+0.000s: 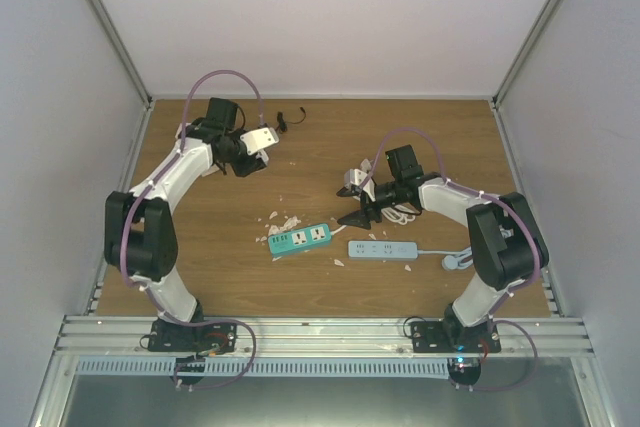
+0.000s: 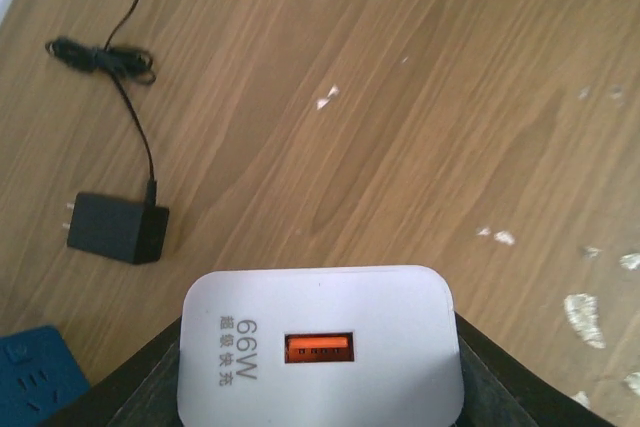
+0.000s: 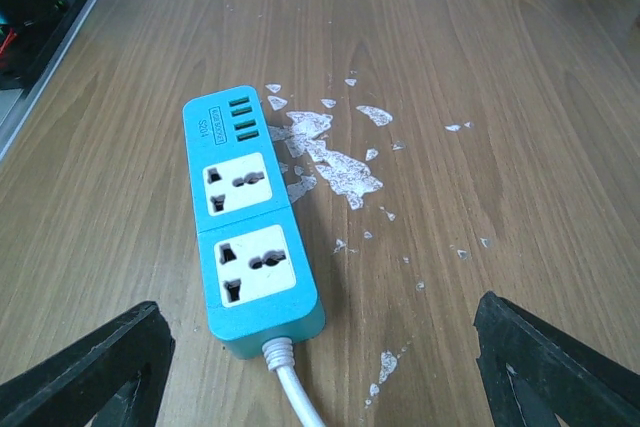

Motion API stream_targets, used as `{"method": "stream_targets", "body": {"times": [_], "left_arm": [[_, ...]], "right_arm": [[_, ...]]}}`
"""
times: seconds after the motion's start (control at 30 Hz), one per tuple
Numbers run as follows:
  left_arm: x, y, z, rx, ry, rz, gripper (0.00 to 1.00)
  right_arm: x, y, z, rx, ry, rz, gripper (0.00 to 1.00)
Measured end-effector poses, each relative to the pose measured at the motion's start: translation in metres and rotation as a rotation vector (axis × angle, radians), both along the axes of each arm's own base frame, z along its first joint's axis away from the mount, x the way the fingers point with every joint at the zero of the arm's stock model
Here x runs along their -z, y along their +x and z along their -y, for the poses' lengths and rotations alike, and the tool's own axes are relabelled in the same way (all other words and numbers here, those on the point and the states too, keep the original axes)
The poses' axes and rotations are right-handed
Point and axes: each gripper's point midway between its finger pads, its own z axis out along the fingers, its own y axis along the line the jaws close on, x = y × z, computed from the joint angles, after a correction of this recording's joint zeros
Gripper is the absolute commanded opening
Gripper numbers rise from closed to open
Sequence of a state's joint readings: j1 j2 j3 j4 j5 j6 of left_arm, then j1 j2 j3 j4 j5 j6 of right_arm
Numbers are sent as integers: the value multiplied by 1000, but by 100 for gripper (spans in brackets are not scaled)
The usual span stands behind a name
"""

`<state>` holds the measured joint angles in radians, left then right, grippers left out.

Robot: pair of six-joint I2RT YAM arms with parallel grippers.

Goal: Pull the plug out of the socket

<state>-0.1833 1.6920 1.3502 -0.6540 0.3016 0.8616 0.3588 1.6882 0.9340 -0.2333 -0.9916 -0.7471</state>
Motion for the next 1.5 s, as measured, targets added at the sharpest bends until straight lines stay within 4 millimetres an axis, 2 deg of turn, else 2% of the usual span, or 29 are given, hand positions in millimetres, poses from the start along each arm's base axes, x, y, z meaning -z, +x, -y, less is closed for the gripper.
{"method": "stream_targets", "body": {"times": [0.43, 0.63, 0.87, 1.27, 1.5], "left_arm": [[67, 33, -40, -79, 239, -133, 43], [85, 44, -56, -101, 342, -150, 49], [88, 50, -62, -105, 381, -145, 67], [85, 53, -60, -96, 374, -135, 79], [81, 49, -46, -69, 291, -143, 93]], "right_arm": [[0, 2, 0, 6, -8, 5, 83], [1, 3, 1, 9, -12, 6, 83], [1, 3, 1, 10, -14, 7, 83], [2, 4, 1, 14, -19, 9, 83], [5, 7, 3, 33, -46, 20, 83]]}}
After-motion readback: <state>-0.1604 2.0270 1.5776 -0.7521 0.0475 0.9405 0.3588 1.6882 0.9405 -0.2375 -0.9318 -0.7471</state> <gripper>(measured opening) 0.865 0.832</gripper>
